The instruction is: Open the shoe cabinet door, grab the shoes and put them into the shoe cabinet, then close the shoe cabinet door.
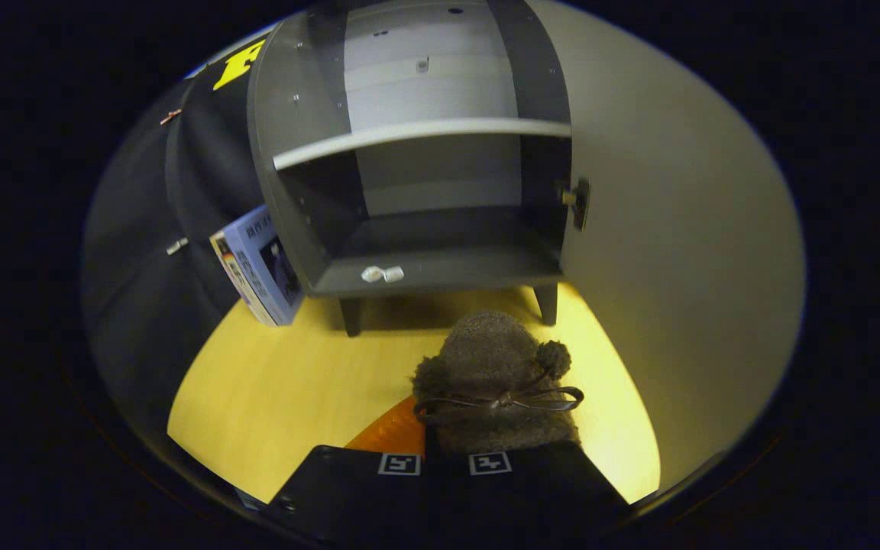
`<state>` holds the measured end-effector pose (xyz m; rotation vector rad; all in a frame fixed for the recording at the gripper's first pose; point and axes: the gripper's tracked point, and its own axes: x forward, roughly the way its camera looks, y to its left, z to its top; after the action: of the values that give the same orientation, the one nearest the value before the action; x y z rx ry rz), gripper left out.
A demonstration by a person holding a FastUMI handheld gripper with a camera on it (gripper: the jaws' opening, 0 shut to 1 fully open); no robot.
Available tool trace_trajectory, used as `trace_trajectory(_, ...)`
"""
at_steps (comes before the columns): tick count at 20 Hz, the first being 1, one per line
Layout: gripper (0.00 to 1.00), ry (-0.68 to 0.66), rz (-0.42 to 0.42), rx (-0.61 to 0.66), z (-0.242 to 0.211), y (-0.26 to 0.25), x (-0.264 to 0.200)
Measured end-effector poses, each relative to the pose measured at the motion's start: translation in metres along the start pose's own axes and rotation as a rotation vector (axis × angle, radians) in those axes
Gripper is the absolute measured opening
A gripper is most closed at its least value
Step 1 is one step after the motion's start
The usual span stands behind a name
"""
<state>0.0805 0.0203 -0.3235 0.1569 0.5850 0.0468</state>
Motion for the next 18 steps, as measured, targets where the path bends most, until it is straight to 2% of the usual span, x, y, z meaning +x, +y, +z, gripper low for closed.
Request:
trace_trajectory(7, 0.08, -0.175, 0.006, -0.017, 0.123, 0.022, -0.053)
trace_trajectory(10, 0.08, -0.205, 0.022, -0.034, 0.162, 0.036, -0.062)
trace_trajectory(18, 0.08, -0.230, 0.039, -0.008, 0.245, 0.057, -0.030)
